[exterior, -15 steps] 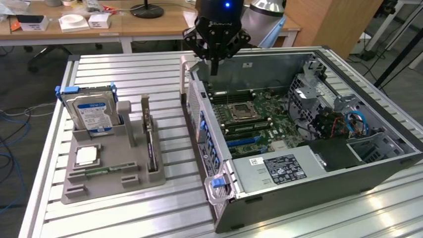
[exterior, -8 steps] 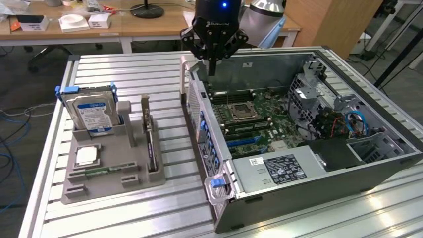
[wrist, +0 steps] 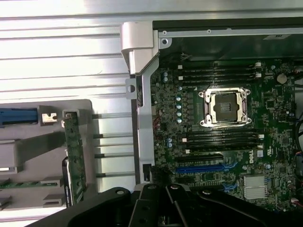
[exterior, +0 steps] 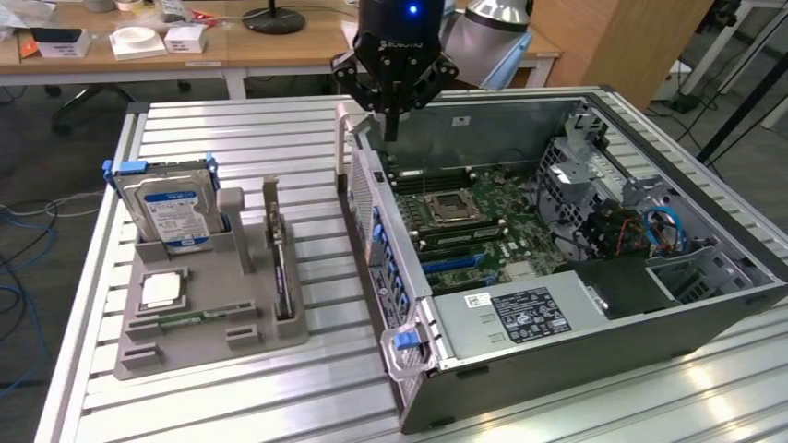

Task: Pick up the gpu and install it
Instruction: 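Reach for the gpu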

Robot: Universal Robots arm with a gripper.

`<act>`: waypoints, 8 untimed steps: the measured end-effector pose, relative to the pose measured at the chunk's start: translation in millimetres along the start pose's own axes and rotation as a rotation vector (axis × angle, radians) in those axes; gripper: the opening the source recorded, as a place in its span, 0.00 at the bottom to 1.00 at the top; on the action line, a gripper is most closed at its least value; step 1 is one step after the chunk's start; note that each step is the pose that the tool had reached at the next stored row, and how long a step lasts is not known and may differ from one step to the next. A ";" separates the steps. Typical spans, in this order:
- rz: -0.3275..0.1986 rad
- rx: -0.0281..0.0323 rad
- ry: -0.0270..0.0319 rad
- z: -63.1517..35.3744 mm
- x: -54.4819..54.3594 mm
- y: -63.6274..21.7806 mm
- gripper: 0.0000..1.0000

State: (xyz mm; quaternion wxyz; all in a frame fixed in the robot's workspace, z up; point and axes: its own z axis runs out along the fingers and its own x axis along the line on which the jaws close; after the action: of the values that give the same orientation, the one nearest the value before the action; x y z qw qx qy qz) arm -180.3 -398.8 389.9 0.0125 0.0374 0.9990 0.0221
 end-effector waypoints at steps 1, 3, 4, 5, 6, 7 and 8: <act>0.000 0.0001 0.0000 0.0 0.5 0.0 0.11; 0.000 0.0001 0.0000 0.0 1.4 -0.1 0.11; 0.000 0.0001 0.0000 0.0 1.8 -0.1 0.11; 0.000 0.0001 0.0001 0.0 2.3 -0.2 0.11; 0.000 0.0001 0.0001 0.1 2.7 -0.2 0.11; 0.000 0.0000 0.0001 0.1 3.1 -0.2 0.11; 0.000 0.0000 0.0000 0.1 3.5 -0.3 0.11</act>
State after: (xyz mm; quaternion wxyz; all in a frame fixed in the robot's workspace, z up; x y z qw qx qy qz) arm -183.9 -398.8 389.7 0.0125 0.0374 0.9990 0.0221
